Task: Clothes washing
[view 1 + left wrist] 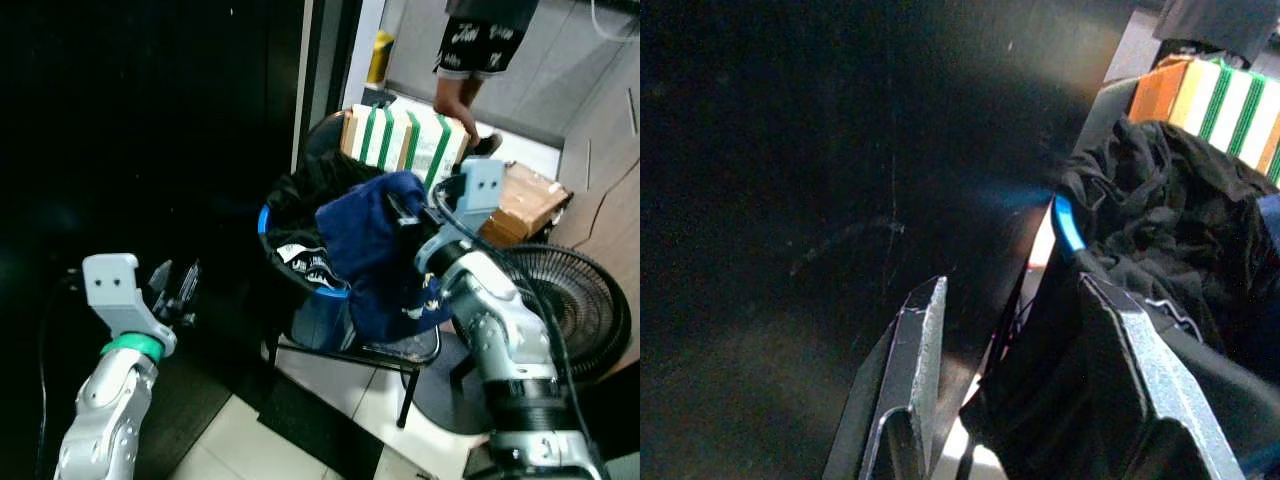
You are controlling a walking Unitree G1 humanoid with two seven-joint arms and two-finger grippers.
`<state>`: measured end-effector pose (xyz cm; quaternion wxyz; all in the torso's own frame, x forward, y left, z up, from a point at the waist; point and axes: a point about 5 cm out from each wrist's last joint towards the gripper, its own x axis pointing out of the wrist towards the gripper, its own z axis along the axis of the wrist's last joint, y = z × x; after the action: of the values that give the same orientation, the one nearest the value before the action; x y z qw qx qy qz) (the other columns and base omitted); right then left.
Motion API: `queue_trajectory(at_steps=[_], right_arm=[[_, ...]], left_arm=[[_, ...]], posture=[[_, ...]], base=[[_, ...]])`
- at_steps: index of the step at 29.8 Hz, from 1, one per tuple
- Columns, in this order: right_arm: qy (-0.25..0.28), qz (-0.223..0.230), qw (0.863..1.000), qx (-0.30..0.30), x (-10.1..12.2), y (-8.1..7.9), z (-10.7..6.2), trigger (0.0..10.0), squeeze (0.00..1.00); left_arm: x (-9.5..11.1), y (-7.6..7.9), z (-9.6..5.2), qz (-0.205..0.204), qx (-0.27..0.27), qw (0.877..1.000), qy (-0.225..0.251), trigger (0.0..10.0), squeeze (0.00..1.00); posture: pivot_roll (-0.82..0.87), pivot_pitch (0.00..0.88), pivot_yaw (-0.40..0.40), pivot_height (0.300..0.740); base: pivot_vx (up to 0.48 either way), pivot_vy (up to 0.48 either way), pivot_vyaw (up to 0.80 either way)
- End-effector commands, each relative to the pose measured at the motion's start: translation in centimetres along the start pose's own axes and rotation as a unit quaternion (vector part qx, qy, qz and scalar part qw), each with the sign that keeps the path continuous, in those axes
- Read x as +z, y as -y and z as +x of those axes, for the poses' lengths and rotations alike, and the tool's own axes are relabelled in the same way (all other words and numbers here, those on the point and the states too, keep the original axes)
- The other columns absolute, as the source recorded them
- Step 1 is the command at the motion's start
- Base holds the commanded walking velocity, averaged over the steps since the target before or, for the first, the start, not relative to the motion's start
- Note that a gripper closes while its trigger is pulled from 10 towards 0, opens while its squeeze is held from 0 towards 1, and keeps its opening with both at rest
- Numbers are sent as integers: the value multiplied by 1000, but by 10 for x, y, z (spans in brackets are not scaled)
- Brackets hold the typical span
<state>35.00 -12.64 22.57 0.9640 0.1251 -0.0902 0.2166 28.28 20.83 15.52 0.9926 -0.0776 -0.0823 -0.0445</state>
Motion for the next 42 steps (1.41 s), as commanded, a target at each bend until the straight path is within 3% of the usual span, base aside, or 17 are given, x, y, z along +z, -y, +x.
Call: queue_trajectory(at_steps=[1, 4, 12, 14, 15, 18, 23, 28, 30, 32, 34, 35, 42], right_arm=[[7, 9, 1000, -2, 4, -3, -3, 10000, 0], [32, 22, 999, 17, 17, -12, 1, 10000, 0], [66, 20, 998, -1, 29, -12, 6, 10000, 0], [40, -33, 998, -18, 21, -7, 7, 10000, 0], [40, -33, 998, -18, 21, -7, 7, 10000, 0], [14, -96, 995, -33, 8, -3, 3, 10000, 0], [12, -113, 992, -51, 5, 1, -1, 10000, 0], [25, -172, 982, -73, 5, 11, -10, 10000, 0], [25, -172, 982, -73, 5, 11, -10, 10000, 0], [20, -171, 982, -82, -7, 14, -18, 10000, 0], [18, -165, 982, -91, -14, 14, -22, 10000, 0], [19, -155, 983, -102, -20, 14, -26, 10000, 0], [22, -135, 984, -116, -32, 8, -30, 10000, 0]], left_arm=[[1, -5, -2, -19, 14, 1000, 8, 10000, 0], [5, -1, -3, -25, 9, 999, 24, 10000, 0], [11, 10, 5, 1, -8, 1000, 27, 10000, 0], [15, 18, 10, 19, -28, 999, 25, 10000, 0], [15, 18, 10, 19, -28, 999, 25, 10000, 0], [15, 26, 13, 51, -53, 997, 13, 10000, 0], [14, 25, 14, 62, -42, 997, -1, 10000, 0], [5, 21, 12, 74, -41, 996, -42, 10000, 0], [5, 21, 12, 74, -41, 996, -42, 10000, 0], [5, 22, 15, 84, -52, 994, -40, 10000, 0], [7, 21, 18, 89, -50, 994, -36, 10000, 0], [12, 16, 23, 90, -42, 995, -27, 10000, 0], [31, 1, 37, 99, -11, 995, -4, 10000, 0]], posture=[[115, 30, -57, 740], [119, 9, -70, 740], [122, 0, -81, 740], [122, 0, -80, 740], [122, 0, -80, 740], [127, 0, -77, 740], [128, 0, -57, 740], [120, 0, -27, 740], [120, 0, -27, 740], [134, 0, 40, 740], [135, 0, 47, 740], [144, 0, 80, 740], [181, 0, 116, 740]], base=[[0, 0, 0], [0, 0, -800], [0, 0, -800], [0, 0, -800], [0, 0, -800], [0, 0, -800], [0, 0, -800], [0, 0, -800], [0, 0, -800], [0, 0, -800], [0, 0, -800], [0, 0, -800], [0, 0, -800]])
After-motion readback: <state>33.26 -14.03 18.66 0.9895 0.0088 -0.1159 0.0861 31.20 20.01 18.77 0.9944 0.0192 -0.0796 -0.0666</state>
